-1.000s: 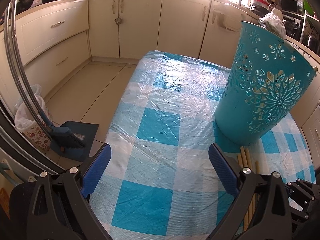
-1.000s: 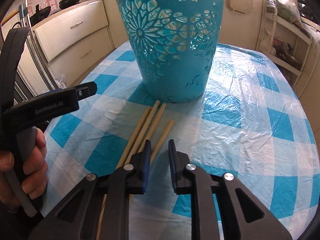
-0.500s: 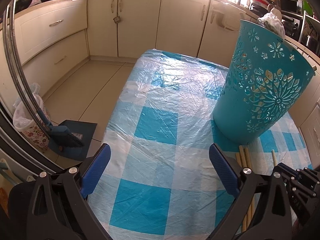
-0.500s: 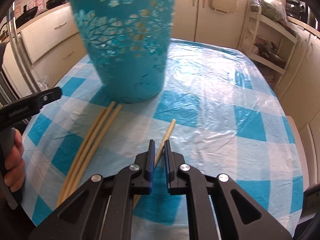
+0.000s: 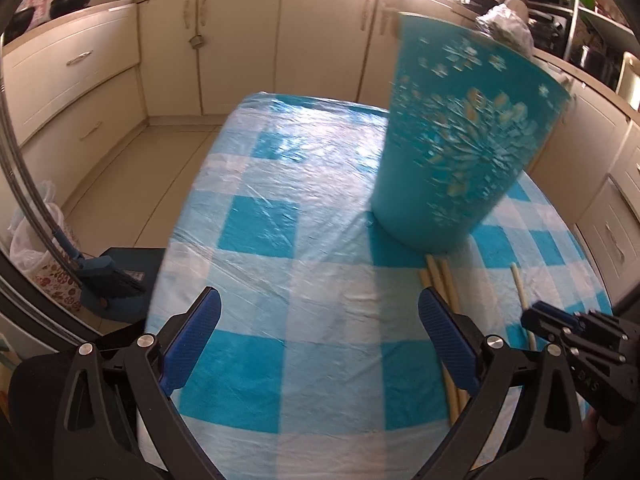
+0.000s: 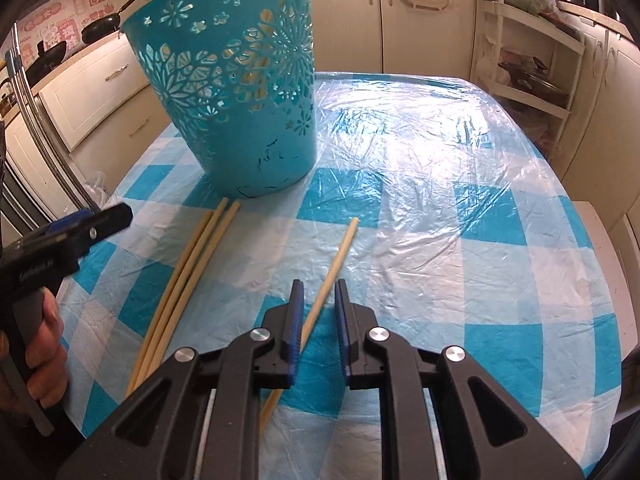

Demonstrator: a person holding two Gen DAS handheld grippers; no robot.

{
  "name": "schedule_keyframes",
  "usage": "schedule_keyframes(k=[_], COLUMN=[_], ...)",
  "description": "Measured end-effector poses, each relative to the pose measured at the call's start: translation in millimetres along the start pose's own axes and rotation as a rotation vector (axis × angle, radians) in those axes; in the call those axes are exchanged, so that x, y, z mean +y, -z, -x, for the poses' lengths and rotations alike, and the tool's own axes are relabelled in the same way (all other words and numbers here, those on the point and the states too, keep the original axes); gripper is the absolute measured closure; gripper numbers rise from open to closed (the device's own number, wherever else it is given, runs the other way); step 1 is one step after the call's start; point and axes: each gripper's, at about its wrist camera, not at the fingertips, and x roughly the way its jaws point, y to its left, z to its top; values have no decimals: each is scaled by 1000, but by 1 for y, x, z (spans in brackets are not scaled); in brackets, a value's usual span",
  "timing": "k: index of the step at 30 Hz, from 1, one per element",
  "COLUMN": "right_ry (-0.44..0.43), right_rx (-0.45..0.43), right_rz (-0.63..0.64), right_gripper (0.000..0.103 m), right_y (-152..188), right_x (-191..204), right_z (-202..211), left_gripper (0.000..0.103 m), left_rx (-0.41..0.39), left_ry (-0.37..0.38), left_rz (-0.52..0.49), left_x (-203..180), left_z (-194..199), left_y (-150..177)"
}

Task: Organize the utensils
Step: 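Move both tools back toward the loose chopsticks beside the basket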

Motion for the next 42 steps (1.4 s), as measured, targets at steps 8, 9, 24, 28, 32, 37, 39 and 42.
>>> schedule_keyframes(k=[8,9,24,28,32,37,39,42], right_ry=[-36,-40,-15,-5,30,20,4,1], right_rx=[-5,-6,-22,-23,-17,-11,-10,-16], right_rz=[-29,-30,5,21,41,7,-13,-19], right_gripper=[85,83,76,76,91,95,95,95], right_y=[1,1,4,5,5,4,3,3], right_x=[-2,-1,5,7,6,-6,-9,-10], right_z=[2,2,3,3,4,5,5,4], left_gripper=[8,8,10,34,52,69,68,59], left_rx=[62,65,83,88,90,112,109,100], left_ry=[-94,-104,-166,-126,-73,-24,-21,-47], left_rz=[-164,-177,-212,-230,-213,-189,-171,-147], left_x=[-47,-50,-58,-65,-60,-48,-46,-43], left_z=[-10,-11,-19,-23,-22,-19,-21,-24], left_y=[8,9,7,6,7,7,6,4])
